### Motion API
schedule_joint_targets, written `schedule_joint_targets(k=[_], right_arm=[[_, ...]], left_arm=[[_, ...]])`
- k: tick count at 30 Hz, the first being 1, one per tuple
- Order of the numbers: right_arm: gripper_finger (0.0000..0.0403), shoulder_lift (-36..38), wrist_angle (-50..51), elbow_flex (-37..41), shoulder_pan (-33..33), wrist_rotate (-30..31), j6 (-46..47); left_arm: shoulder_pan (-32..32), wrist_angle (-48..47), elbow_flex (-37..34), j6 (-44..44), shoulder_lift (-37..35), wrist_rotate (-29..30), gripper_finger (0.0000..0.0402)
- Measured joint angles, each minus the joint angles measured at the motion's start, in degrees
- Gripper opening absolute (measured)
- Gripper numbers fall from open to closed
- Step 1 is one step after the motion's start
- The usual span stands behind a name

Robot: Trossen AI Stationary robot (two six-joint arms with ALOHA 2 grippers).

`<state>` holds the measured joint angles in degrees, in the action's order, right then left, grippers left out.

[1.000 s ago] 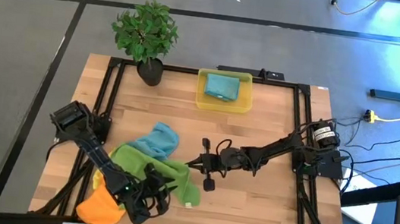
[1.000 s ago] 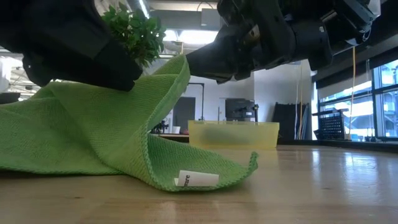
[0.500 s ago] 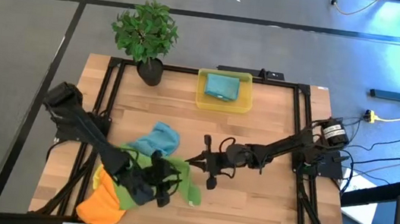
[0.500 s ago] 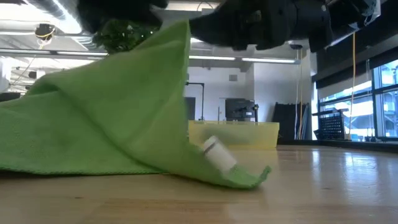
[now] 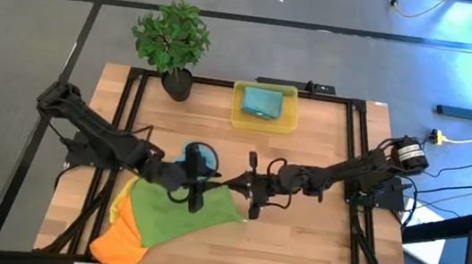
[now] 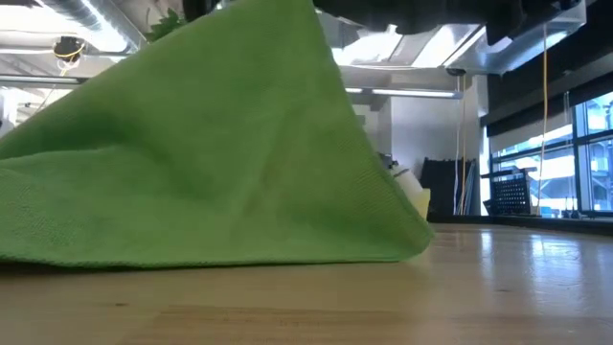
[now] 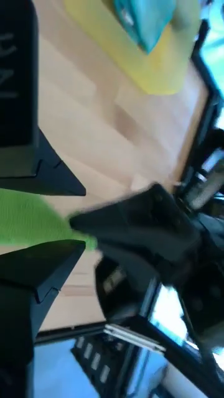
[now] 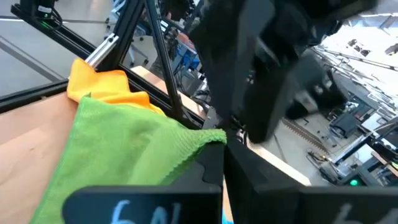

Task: Fold microfiber towels
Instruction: Fold the green microfiber towel

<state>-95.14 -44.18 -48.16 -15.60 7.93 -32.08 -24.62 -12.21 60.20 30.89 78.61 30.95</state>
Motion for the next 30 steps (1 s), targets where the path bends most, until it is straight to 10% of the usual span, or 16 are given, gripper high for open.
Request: schedule_joint_targets(k=[30], right_arm=[[0.0006, 0.05, 5.19, 0.09, -2.72, -4.01, -0.59]], left_arm=[[12.58, 3.42, -0.02, -4.70, 6.09, -38.62, 0.0163]])
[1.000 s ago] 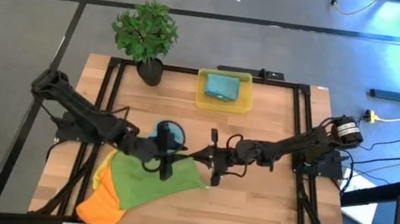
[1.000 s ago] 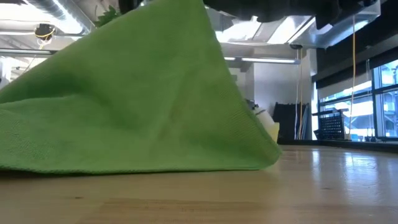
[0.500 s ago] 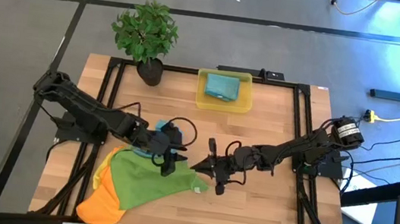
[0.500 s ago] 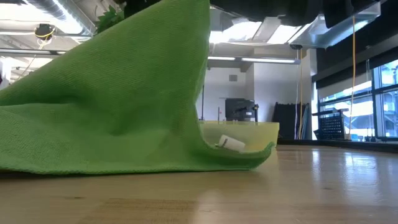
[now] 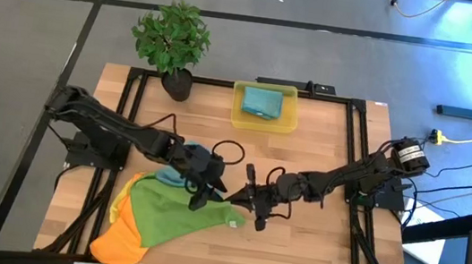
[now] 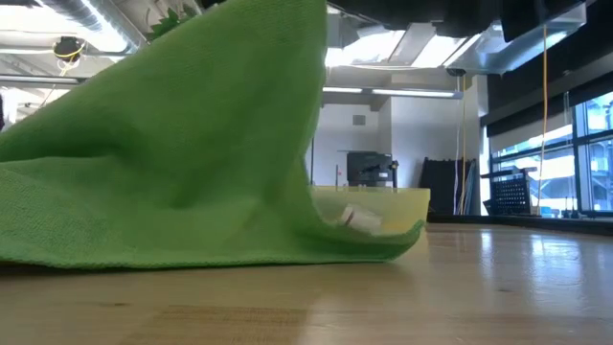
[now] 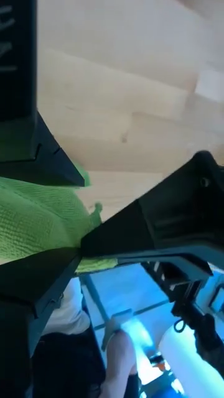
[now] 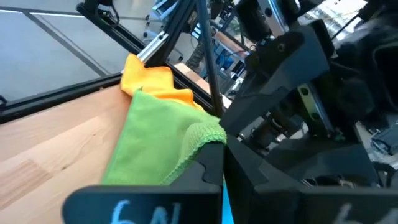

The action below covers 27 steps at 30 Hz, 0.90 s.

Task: Fold microfiber towels
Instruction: Fold the green microfiber towel

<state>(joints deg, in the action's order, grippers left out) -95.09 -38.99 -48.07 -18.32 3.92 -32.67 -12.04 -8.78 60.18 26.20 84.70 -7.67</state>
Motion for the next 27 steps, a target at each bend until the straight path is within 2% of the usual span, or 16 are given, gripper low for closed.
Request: schedule_joint_targets(k=[5, 13, 18, 24, 27], right_arm=[[0.0006, -0.16, 1.05, 0.17, -0.09, -0.56, 0.49], [0.0006, -0.02, -0.78, -0.13, 0.09, 0.91, 0.61], [0.0006, -0.02, -0.61, -0.13, 0.13, 0.72, 0.63], [0.0009, -0.02, 0.14, -0.12, 0.11, 0.70, 0.67], [0.0015, -0.02, 0.64, -0.11, 0.11, 0.66, 1.12]], left_arm=[[0.73, 2.21, 0.00, -0.89, 3.29, -4.11, 0.0162], [0.78, 2.83, 0.00, -3.30, 4.86, -2.86, 0.0147], [0.82, 3.96, 0.00, -6.34, 4.86, -2.70, 0.0099], [0.62, 3.89, 0.00, -9.49, 4.86, -3.74, 0.0012], [-0.70, 3.63, 0.00, -12.71, 4.84, -3.84, 0.0004]])
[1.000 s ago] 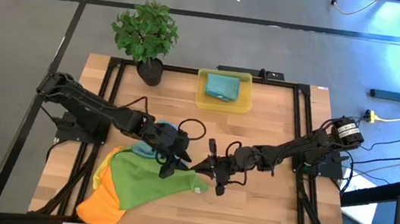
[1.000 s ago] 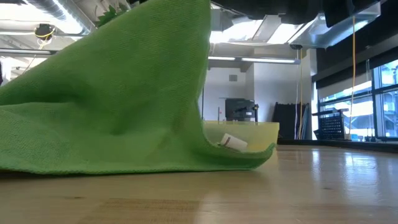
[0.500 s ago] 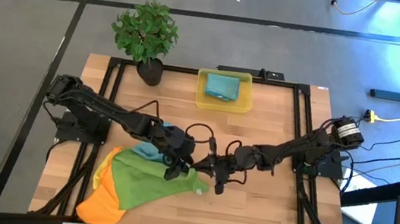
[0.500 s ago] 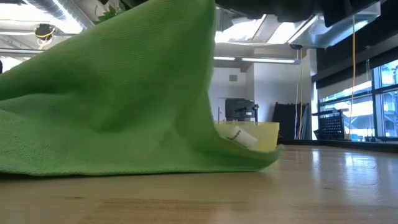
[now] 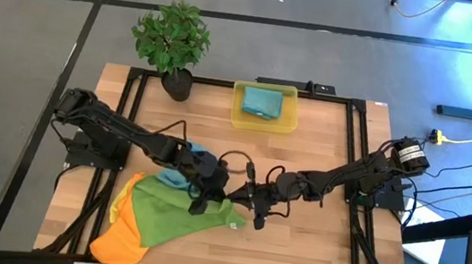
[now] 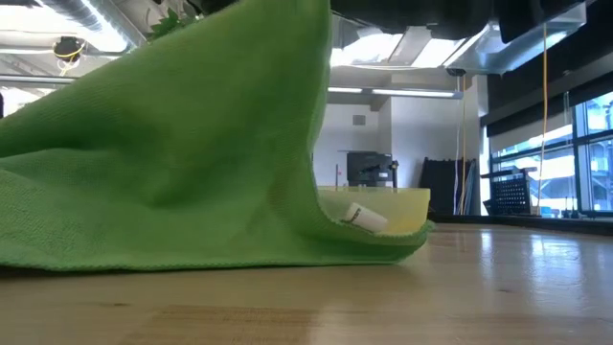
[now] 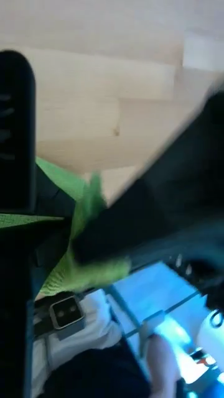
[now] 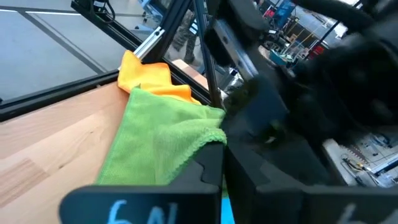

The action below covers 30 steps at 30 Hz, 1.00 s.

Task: Fold microfiber towels
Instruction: Fold the green microfiber towel

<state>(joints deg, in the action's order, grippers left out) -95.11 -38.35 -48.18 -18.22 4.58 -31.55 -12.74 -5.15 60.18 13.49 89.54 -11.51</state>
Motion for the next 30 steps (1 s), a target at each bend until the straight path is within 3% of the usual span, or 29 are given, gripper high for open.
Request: schedule_joint_targets(k=[5, 10, 19, 23, 30], right_arm=[[0.0043, 0.00, 0.04, 0.02, -0.05, -0.13, -0.20], [0.0109, 0.00, 1.81, 0.02, -0.04, 2.24, 0.31], [0.0240, 3.98, 17.74, 0.11, -2.54, 21.67, 6.37], [0.0256, 5.84, 20.84, 0.11, -3.62, 22.78, 10.13], [0.0247, 5.84, 23.63, 0.09, -3.79, 22.82, 13.95]], left_arm=[[-1.05, -2.92, 0.00, -1.19, -1.00, 3.04, 0.0000], [-1.24, -5.41, 0.00, -1.19, -2.88, 8.80, 0.0000], [-1.94, -9.13, 0.07, -1.83, -4.26, 16.23, 0.0000], [-1.89, -7.97, 0.04, -1.80, -4.20, 16.49, 0.0000], [-1.92, -8.12, 0.04, -1.74, -4.20, 16.55, 0.0000]])
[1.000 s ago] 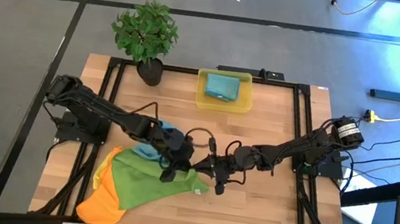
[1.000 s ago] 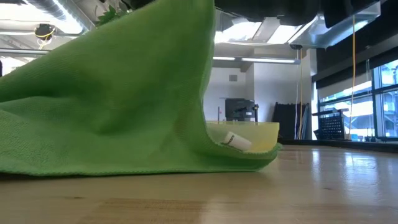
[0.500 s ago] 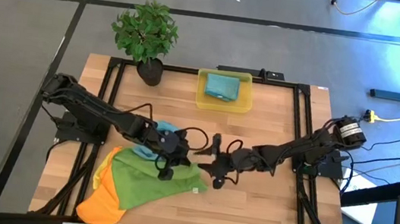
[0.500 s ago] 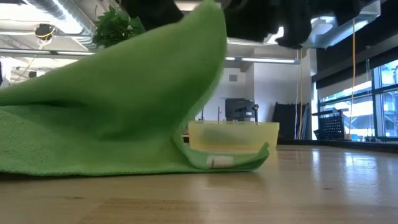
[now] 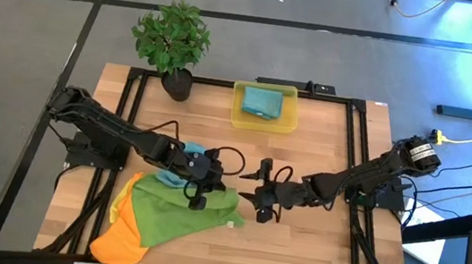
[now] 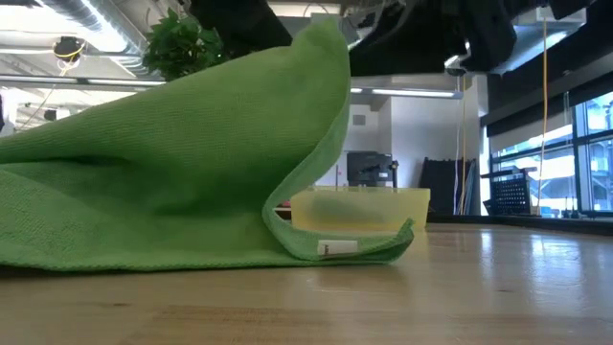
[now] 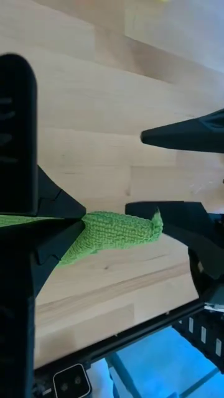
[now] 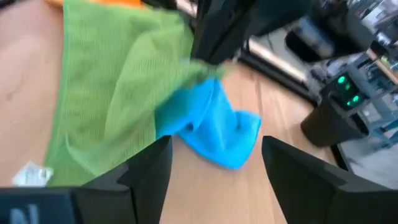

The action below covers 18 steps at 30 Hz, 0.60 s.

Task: Fold microfiber towels
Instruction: Fold the green microfiber towel

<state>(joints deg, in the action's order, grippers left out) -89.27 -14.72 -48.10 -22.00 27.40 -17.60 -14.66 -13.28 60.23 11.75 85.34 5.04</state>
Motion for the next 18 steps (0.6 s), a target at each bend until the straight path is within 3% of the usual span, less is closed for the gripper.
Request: schedule_joint_targets(k=[12, 18], right_arm=[[0.0240, -0.33, 10.75, 0.02, -1.27, -3.48, 11.46], [0.0240, -0.32, 5.00, 4.47, -3.63, -5.41, 14.53]], left_arm=[[0.19, 0.02, 0.00, -0.36, -0.64, 1.51, 0.0000], [0.65, 0.50, 0.00, -0.90, -1.88, 2.20, 0.0000]])
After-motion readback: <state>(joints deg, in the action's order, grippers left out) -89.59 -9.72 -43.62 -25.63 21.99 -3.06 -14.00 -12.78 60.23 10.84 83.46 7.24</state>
